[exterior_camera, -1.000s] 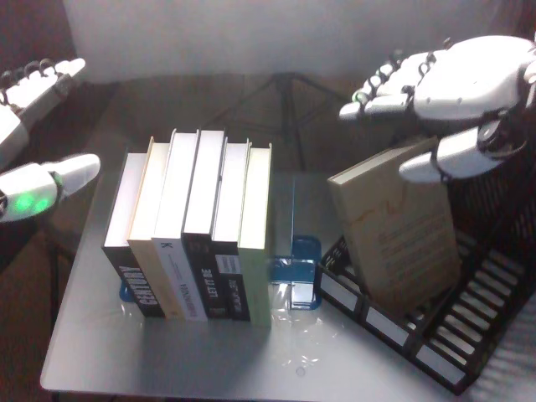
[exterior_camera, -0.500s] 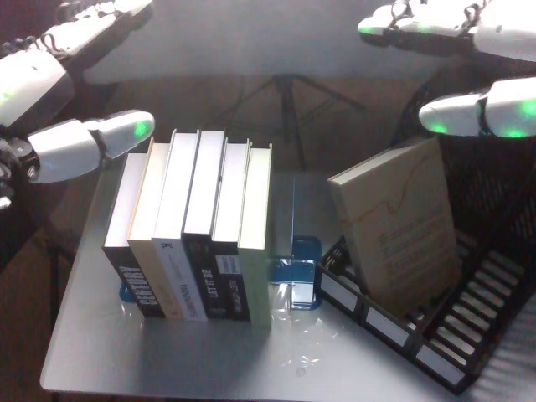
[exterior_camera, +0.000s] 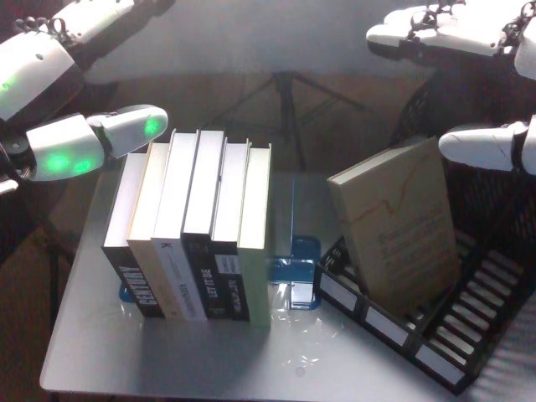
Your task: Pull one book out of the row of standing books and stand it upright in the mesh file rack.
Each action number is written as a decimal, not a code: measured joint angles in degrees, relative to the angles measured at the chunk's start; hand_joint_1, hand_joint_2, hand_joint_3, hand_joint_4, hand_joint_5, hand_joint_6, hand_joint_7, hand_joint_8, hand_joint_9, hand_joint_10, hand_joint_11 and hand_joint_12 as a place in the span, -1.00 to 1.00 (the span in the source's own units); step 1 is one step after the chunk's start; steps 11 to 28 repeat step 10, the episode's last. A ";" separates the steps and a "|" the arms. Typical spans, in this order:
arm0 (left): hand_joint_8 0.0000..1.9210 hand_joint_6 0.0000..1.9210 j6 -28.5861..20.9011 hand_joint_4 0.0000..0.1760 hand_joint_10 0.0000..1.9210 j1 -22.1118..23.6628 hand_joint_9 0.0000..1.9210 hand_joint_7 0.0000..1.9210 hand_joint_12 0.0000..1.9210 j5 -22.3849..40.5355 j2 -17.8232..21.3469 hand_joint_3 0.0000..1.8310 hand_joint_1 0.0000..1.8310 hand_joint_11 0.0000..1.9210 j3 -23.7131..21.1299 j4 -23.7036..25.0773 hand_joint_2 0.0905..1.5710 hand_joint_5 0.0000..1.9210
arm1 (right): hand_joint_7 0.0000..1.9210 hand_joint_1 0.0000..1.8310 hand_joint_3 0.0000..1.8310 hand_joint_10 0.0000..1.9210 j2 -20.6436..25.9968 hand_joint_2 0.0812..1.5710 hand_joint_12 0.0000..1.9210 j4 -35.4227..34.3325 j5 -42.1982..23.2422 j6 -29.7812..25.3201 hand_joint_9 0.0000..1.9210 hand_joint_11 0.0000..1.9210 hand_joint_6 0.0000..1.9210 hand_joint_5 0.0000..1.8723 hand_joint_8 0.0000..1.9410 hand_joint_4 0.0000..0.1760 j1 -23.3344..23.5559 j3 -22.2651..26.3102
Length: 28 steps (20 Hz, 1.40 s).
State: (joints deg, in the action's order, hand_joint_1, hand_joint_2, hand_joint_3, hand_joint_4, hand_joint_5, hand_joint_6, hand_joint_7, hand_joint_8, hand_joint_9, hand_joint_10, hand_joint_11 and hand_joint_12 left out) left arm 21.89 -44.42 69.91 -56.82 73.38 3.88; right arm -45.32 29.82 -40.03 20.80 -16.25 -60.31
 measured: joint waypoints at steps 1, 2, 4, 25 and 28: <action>-1.00 -1.00 0.04 -0.47 -1.00 0.42 -1.00 -1.00 -0.82 -0.11 0.02 -0.99 -0.66 -1.00 -0.28 0.35 0.67 -0.99 | -1.00 -0.68 -0.99 -0.75 0.39 0.77 -0.17 -1.03 -0.50 0.52 -1.00 -1.00 -1.00 -1.00 -1.00 -0.47 -0.50 0.52; -1.00 -1.00 -0.17 -0.79 -1.00 0.52 -1.00 -1.00 -0.60 0.02 0.00 -1.00 -0.75 -1.00 -0.52 0.55 0.65 -0.98 | -1.00 -0.67 -0.99 -0.72 0.72 0.79 -0.05 -1.49 -0.81 0.66 -1.00 -1.00 -1.00 -1.00 -1.00 -0.55 -0.94 0.83; -1.00 -1.00 0.02 -0.85 -1.00 0.37 -1.00 -1.00 -0.39 0.50 0.22 -1.00 -0.77 -1.00 -1.27 1.22 0.66 -0.99 | -1.00 -0.68 -1.00 -0.73 0.96 0.79 0.18 -2.08 -0.92 0.94 -1.00 -1.00 -1.00 -1.00 -1.00 -0.78 -1.14 1.60; -1.00 -1.00 0.04 -0.52 -1.00 -0.55 -1.00 -1.00 -0.99 1.27 0.63 -1.00 -0.70 -1.00 -1.49 0.79 0.70 -0.97 | -1.00 -0.53 -1.00 -0.80 0.92 0.76 0.05 -6.95 -3.23 3.32 -1.00 -1.00 -1.00 -1.00 -1.00 -0.64 -6.69 2.32; -1.00 -1.00 0.04 -0.52 -1.00 -0.55 -1.00 -1.00 -0.99 1.27 0.63 -1.00 -0.70 -1.00 -1.49 0.79 0.70 -0.97 | -1.00 -0.53 -1.00 -0.80 0.92 0.76 0.05 -6.95 -3.23 3.32 -1.00 -1.00 -1.00 -1.00 -1.00 -0.64 -6.69 2.32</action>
